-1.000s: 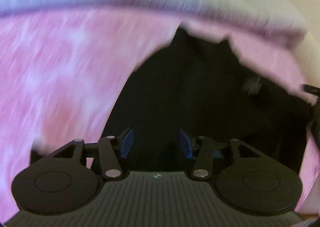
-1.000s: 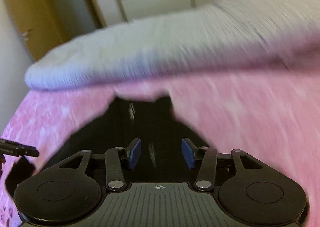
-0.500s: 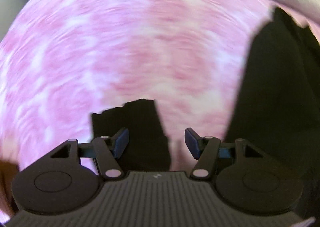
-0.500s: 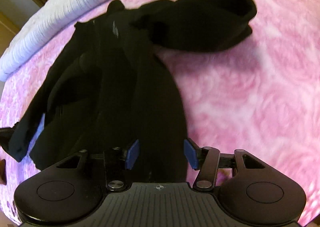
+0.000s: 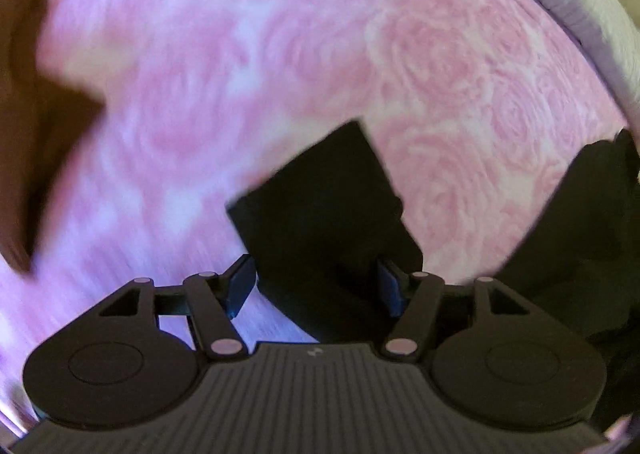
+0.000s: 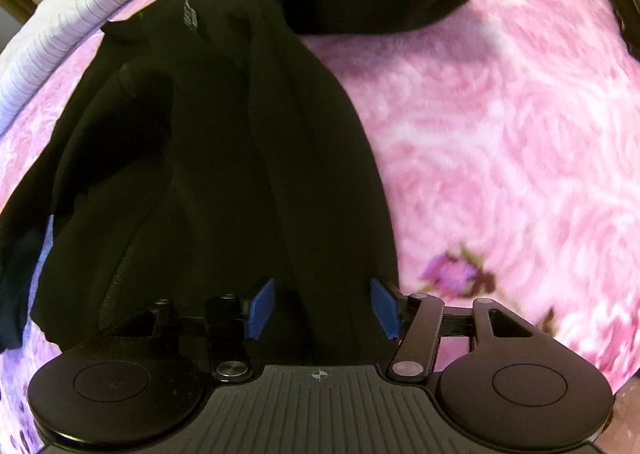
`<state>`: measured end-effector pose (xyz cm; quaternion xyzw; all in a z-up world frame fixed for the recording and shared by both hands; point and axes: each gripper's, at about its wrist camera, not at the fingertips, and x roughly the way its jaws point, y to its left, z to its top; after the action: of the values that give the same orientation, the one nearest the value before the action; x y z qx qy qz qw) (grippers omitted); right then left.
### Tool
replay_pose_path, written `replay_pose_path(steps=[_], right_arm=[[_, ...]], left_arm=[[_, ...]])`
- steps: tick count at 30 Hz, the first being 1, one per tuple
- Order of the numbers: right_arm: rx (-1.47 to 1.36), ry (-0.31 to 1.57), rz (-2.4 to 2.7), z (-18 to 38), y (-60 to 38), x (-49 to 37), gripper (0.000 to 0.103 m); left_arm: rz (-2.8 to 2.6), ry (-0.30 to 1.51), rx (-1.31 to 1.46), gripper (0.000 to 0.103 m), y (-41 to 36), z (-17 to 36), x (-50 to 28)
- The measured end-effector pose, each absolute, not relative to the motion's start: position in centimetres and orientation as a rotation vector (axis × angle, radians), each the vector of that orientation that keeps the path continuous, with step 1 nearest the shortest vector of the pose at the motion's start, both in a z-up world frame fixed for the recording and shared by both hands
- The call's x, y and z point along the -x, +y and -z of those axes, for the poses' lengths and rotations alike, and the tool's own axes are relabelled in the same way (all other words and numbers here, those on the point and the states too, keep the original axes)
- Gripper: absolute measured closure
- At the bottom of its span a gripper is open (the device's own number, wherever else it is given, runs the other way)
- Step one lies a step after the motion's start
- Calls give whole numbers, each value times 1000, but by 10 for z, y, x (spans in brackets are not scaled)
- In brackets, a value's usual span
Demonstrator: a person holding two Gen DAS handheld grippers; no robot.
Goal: Fold clothes
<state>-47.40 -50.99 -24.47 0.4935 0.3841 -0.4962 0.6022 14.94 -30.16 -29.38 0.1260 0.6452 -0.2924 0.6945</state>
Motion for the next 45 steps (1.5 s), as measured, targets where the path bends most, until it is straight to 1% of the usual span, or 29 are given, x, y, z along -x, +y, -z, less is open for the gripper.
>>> replay_pose_path(steps=[1, 2, 3, 4, 5, 8, 11, 13, 14, 15, 16, 17, 18, 20, 22, 26, 30, 35, 37, 39, 41, 42, 45], right_arm=[[-1149, 890, 1155, 248, -508, 472, 45], [-1153, 887, 1163, 249, -506, 470, 45], [-1156, 885, 1172, 251, -504, 469, 45], [-1160, 882, 1180, 253, -501, 467, 45], [-1164, 879, 1188, 255, -500, 466, 45], [-1188, 873, 1194, 257, -502, 467, 45], [-1200, 870, 1187, 253, -504, 473, 45], [-1212, 861, 1172, 251, -497, 478, 45], [-1218, 856, 1164, 250, -494, 481, 45], [-1224, 852, 1157, 249, -490, 483, 45], [-1230, 847, 1149, 248, -487, 486, 45], [-1236, 843, 1141, 247, -483, 488, 45], [-1242, 838, 1133, 245, -480, 491, 45], [-1254, 829, 1118, 243, -473, 496, 45], [-1266, 820, 1103, 241, -466, 501, 45], [-1281, 796, 1049, 244, -450, 507, 45], [-1291, 769, 990, 246, -441, 510, 45], [-1295, 755, 951, 234, -439, 524, 45], [-1283, 758, 949, 229, -431, 531, 45], [-1266, 763, 952, 226, -422, 538, 45], [-1249, 770, 954, 223, -412, 544, 42], [-1241, 779, 953, 227, -408, 545, 40], [-1267, 759, 965, 243, -402, 547, 39]], left_arm=[[652, 1475, -256, 44, -298, 299, -149], [653, 1489, -235, 50, -297, 302, -147], [673, 1483, -228, 60, -298, 301, -146], [696, 1478, -218, 85, -299, 301, -145], [740, 1478, -176, 90, -299, 298, -147], [774, 1371, -40, 92, -294, 266, -160], [762, 1167, 119, 92, -277, 213, -196], [730, 1043, 145, 91, -267, 182, -225], [715, 992, 147, 88, -264, 170, -240], [703, 975, 126, 85, -265, 165, -248], [691, 963, 108, 72, -265, 162, -255], [673, 983, 102, 63, -266, 164, -253], [659, 1001, 93, 63, -267, 167, -249], [677, 1026, 24, 53, -271, 179, -219], [724, 1053, -61, 53, -275, 193, -179], [1026, 1135, -244, 52, -300, 223, -73], [1373, 1117, -491, 49, -349, 249, 22], [1693, 747, -954, 49, -394, 272, 109], [1756, 632, -1111, 49, -395, 279, 128], [1790, 544, -1218, 49, -390, 284, 137], [1816, 515, -1301, 48, -382, 292, 135], [1830, 497, -1342, 48, -377, 295, 135], [1876, 367, -1442, 48, -360, 305, 141]])
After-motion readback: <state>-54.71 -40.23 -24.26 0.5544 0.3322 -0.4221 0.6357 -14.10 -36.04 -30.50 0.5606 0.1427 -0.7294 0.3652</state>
